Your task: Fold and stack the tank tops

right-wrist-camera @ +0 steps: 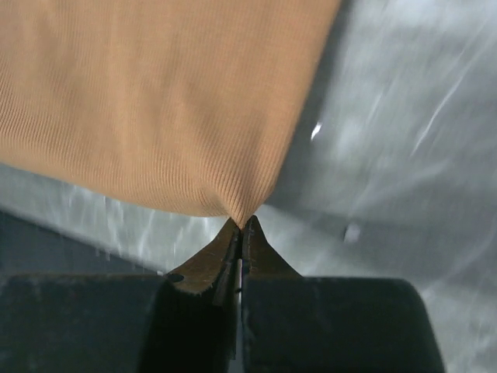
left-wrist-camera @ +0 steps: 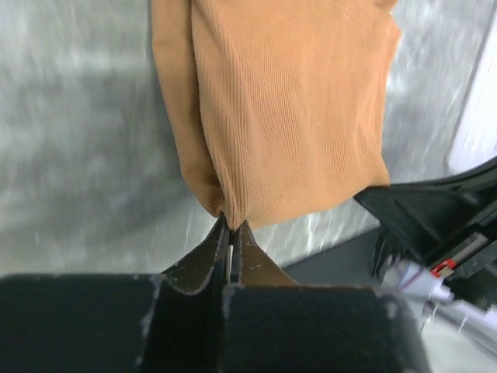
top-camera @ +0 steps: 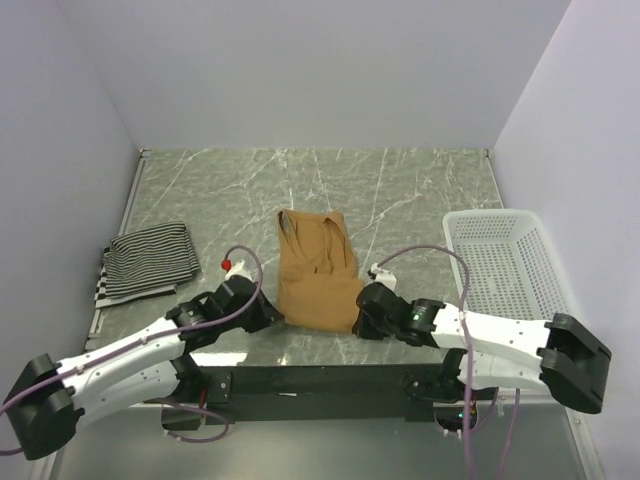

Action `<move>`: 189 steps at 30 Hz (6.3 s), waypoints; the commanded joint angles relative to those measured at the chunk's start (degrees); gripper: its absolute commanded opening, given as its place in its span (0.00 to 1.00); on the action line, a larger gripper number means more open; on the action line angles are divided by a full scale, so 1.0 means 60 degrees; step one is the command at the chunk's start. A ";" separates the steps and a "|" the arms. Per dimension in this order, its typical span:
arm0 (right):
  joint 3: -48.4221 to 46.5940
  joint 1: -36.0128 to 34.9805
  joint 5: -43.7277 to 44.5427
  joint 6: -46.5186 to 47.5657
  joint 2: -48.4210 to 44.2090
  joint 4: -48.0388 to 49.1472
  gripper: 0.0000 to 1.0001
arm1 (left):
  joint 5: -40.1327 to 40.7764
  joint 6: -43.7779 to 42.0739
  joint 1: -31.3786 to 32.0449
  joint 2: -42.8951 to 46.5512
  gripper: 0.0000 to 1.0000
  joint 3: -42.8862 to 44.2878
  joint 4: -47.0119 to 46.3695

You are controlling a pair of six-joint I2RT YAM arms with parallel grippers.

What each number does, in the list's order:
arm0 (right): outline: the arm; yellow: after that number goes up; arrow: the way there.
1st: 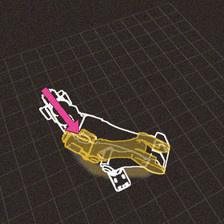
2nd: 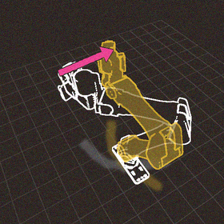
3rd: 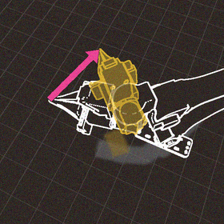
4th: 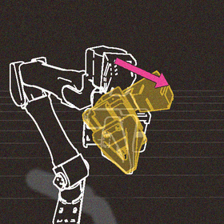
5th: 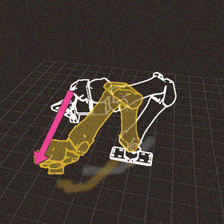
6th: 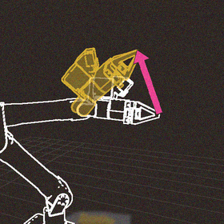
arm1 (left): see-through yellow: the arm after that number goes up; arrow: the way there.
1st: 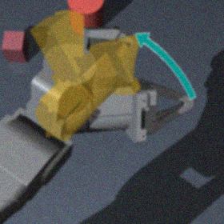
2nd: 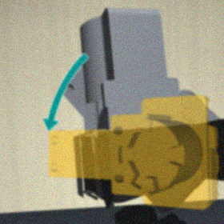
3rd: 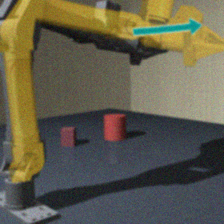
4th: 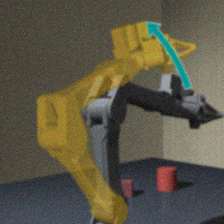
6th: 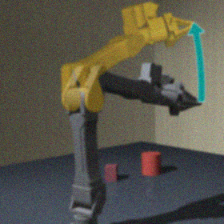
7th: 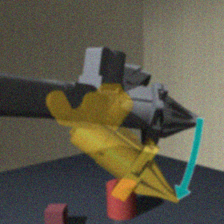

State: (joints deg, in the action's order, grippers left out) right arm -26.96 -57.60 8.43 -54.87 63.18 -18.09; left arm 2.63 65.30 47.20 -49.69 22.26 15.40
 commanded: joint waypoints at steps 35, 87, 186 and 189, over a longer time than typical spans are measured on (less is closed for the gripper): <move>-1.0649 0.5484 -0.2619 0.3638 0.9021 -0.0765 0.05 | -0.2415 -0.2928 -0.5141 -0.8923 0.15 0.8093 -0.2084; -0.7035 0.4971 -0.1638 0.3989 0.8001 -0.0106 0.47 | -0.1450 -0.3911 -0.4689 -0.9456 0.71 0.5269 -0.1335; -0.6932 0.4870 -0.3675 0.4414 0.5291 0.0363 0.53 | 0.4952 -0.6037 -1.0679 -0.6615 0.74 0.9019 0.4685; -0.6932 0.4869 -0.3617 0.4429 0.5276 0.0349 0.53 | 0.4863 -0.5641 -1.0723 -0.6440 0.94 0.9165 0.4524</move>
State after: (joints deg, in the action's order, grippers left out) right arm -68.84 -27.99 -13.19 -28.88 94.87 -17.78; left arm 32.88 27.51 -16.97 -89.78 74.63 45.19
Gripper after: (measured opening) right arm 0.532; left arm 0.919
